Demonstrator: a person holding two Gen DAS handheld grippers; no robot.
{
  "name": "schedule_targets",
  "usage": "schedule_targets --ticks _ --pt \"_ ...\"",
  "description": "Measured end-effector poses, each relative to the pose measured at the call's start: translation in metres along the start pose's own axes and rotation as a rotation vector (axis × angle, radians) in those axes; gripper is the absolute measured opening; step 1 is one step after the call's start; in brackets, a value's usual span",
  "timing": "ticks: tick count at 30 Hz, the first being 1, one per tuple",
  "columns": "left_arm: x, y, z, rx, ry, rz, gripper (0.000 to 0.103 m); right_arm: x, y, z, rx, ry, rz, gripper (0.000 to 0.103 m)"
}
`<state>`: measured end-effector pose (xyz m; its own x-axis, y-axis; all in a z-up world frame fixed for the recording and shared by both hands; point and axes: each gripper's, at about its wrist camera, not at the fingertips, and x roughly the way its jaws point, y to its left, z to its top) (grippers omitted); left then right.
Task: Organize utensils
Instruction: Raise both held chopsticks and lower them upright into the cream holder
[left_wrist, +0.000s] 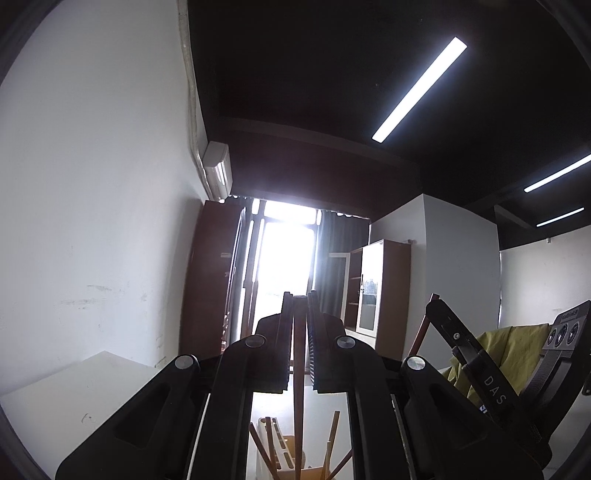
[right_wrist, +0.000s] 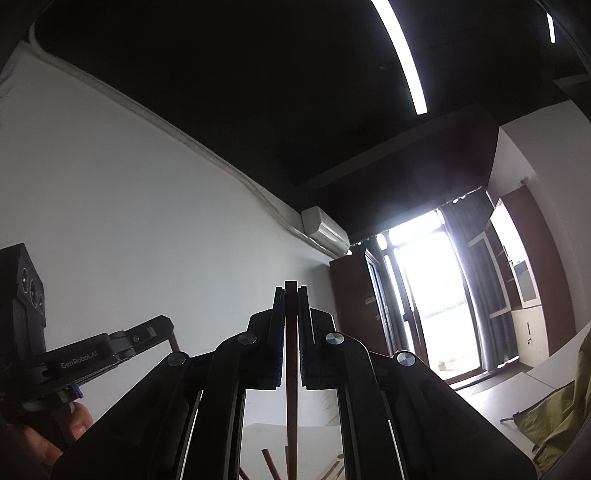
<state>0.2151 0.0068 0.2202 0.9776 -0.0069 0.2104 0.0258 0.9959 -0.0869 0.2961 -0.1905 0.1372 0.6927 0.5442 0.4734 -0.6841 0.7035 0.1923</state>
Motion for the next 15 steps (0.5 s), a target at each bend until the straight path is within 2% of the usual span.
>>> schedule_targets --ticks 4,15 --pt "0.014 0.005 -0.012 0.006 0.037 0.015 0.007 0.008 -0.01 -0.009 0.028 0.03 -0.009 0.007" --pt "0.048 0.01 -0.049 0.026 0.218 0.028 0.007 0.03 -0.017 -0.041 0.0 0.171 -0.047 0.007"
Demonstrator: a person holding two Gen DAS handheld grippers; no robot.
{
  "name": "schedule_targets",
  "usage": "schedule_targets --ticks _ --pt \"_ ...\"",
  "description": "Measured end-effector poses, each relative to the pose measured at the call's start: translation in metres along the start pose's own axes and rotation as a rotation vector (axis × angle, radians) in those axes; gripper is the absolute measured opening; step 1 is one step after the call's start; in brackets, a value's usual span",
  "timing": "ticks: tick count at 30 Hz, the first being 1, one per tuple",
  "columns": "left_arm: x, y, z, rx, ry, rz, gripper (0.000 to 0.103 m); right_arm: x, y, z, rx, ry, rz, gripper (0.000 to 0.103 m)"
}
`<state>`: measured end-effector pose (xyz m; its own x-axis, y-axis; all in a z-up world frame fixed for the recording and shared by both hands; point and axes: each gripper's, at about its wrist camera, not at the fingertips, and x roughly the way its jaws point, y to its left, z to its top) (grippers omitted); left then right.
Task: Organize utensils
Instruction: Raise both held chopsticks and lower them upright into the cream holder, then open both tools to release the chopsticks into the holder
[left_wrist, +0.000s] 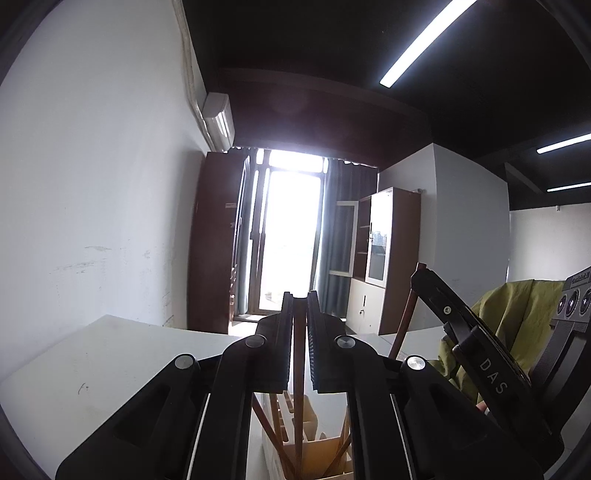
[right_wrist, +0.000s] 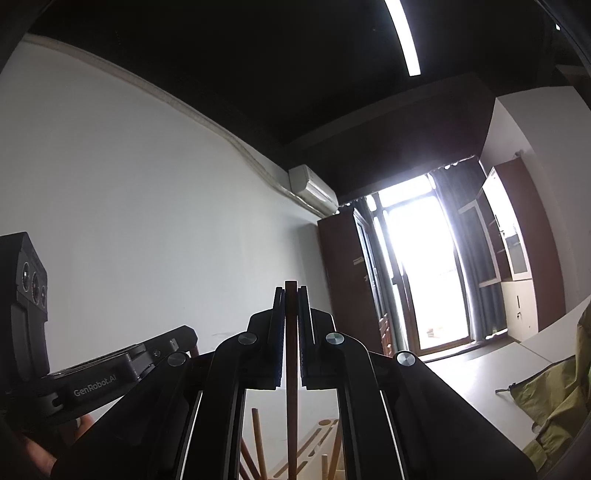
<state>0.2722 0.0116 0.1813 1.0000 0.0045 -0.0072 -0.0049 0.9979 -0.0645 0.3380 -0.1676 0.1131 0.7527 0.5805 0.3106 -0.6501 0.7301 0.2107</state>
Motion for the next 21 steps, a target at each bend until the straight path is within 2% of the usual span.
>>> schedule_targets --ticks 7,21 --pt "0.015 0.01 -0.018 -0.003 0.084 0.014 0.007 0.013 0.001 -0.012 -0.021 0.08 -0.009 0.007" --pt "0.021 0.022 -0.03 0.003 0.169 0.02 0.007 0.023 0.007 -0.03 -0.056 0.203 -0.032 0.007"
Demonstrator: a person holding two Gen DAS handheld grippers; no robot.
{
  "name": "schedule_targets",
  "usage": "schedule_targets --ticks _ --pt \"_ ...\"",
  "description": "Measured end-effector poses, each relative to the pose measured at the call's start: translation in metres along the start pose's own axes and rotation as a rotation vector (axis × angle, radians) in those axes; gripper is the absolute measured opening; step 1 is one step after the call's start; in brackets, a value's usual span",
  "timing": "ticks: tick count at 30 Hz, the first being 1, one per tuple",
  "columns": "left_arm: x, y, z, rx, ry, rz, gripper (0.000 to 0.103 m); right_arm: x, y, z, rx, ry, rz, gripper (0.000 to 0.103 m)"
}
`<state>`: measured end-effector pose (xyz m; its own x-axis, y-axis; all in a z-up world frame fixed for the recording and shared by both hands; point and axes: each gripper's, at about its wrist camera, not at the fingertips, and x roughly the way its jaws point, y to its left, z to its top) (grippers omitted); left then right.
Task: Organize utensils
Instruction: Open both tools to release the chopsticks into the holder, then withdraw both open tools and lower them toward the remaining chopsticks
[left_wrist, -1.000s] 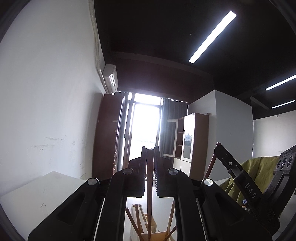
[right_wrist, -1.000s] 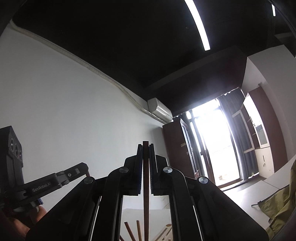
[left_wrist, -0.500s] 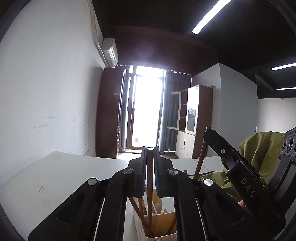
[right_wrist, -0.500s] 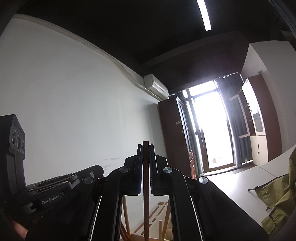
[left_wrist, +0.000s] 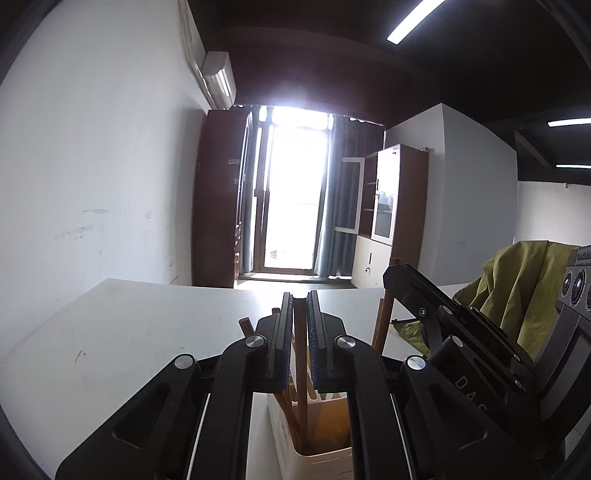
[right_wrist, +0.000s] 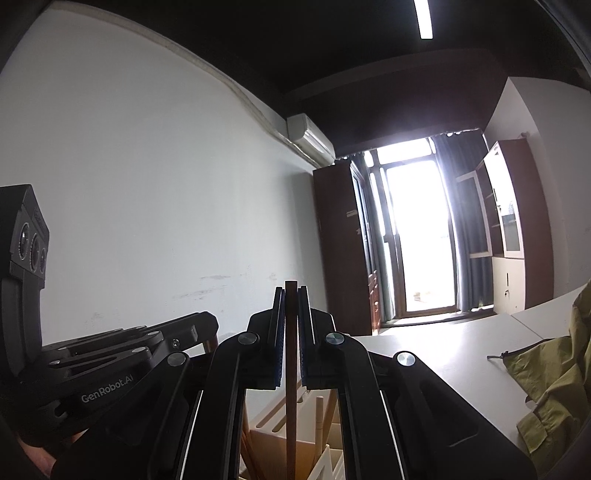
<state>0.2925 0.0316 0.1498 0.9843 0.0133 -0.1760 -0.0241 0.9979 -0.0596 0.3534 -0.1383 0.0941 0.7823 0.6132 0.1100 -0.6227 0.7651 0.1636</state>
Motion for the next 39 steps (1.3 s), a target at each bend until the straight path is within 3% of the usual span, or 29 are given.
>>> schedule_targets --ticks 10,13,19,23,31,34,39 --pt "-0.002 0.006 0.002 -0.008 0.026 -0.003 0.008 -0.002 -0.002 -0.004 0.006 0.047 -0.017 0.008" --pt "-0.006 0.01 0.002 -0.012 0.024 -0.004 0.015 -0.002 -0.004 -0.003 0.028 0.062 -0.021 0.008" --pt "-0.02 0.015 0.007 -0.014 0.008 0.0 0.018 -0.004 -0.007 -0.002 0.05 0.083 -0.041 0.008" --pt "-0.03 0.013 0.007 -0.007 0.009 -0.001 0.022 -0.01 -0.008 -0.002 0.064 0.095 -0.05 0.017" --pt "-0.052 0.006 0.001 0.022 0.021 0.002 0.029 -0.03 -0.008 0.0 0.082 0.126 -0.06 0.017" --pt "-0.06 0.004 -0.003 0.037 0.031 0.003 0.032 -0.036 -0.008 0.001 0.082 0.147 -0.076 0.023" --pt "-0.072 0.001 -0.008 0.056 0.053 0.005 0.035 -0.052 -0.006 0.001 0.065 0.167 -0.133 0.024"
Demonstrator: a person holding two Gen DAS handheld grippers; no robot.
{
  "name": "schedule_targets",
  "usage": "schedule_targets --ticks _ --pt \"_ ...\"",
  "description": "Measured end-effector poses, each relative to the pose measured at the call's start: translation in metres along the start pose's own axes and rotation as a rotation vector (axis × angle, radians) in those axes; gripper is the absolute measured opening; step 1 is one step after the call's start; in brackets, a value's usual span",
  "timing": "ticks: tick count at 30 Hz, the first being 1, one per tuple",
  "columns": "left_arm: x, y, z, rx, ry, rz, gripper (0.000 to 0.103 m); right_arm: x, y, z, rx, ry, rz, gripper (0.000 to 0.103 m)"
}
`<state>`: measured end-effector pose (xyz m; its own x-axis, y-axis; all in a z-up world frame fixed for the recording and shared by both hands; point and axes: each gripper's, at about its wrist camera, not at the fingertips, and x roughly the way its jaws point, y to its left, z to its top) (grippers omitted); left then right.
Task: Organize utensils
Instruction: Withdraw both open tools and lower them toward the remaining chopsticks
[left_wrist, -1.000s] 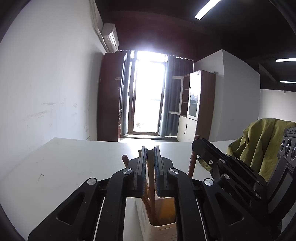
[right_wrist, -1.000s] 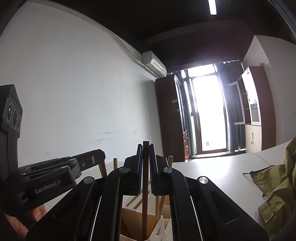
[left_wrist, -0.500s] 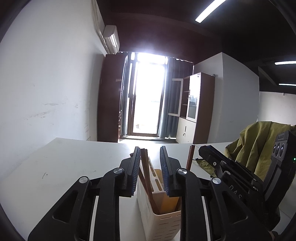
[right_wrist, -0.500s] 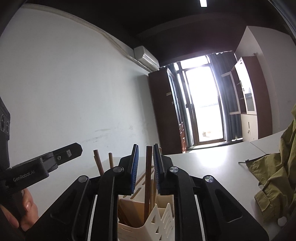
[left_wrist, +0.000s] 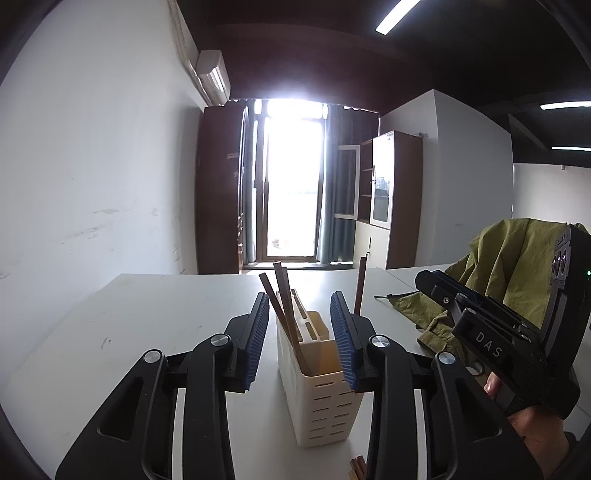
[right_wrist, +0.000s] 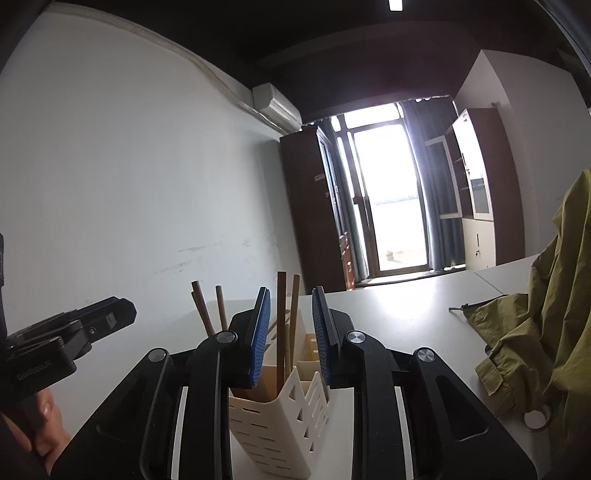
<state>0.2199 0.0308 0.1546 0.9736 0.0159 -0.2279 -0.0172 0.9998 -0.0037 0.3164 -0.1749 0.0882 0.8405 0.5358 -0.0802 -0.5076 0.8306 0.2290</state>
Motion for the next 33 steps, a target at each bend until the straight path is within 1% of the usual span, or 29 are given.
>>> schedule_targets --ticks 1,4,9,11,15,17,19,25,33 --pt "-0.002 0.0 -0.001 0.001 0.006 0.0 0.036 -0.002 0.0 -0.001 -0.001 0.019 -0.01 0.024" --pt "-0.009 -0.002 -0.005 0.012 0.028 -0.007 0.039 -0.007 0.001 -0.002 -0.003 0.054 -0.021 0.032" --pt "-0.018 -0.006 -0.014 0.028 0.07 -0.006 0.041 -0.021 0.005 -0.002 -0.017 0.086 -0.031 0.036" --pt "-0.021 -0.007 -0.018 0.031 0.083 -0.005 0.042 -0.025 0.006 -0.003 -0.019 0.103 -0.038 0.041" --pt "-0.023 -0.009 -0.024 0.033 0.108 -0.002 0.042 -0.033 0.008 -0.012 -0.019 0.133 -0.037 0.045" --pt "-0.024 -0.009 -0.026 0.026 0.126 -0.011 0.042 -0.036 0.007 -0.019 -0.01 0.152 -0.039 0.048" --pt "-0.024 -0.009 -0.031 0.017 0.149 -0.023 0.043 -0.035 0.006 -0.027 -0.007 0.177 -0.044 0.049" --pt "-0.02 -0.01 -0.06 0.009 0.218 -0.033 0.044 -0.027 0.003 -0.043 -0.009 0.25 -0.055 0.052" --pt "-0.014 -0.011 -0.089 0.01 0.29 -0.045 0.044 -0.012 0.0 -0.068 -0.004 0.37 -0.075 0.053"
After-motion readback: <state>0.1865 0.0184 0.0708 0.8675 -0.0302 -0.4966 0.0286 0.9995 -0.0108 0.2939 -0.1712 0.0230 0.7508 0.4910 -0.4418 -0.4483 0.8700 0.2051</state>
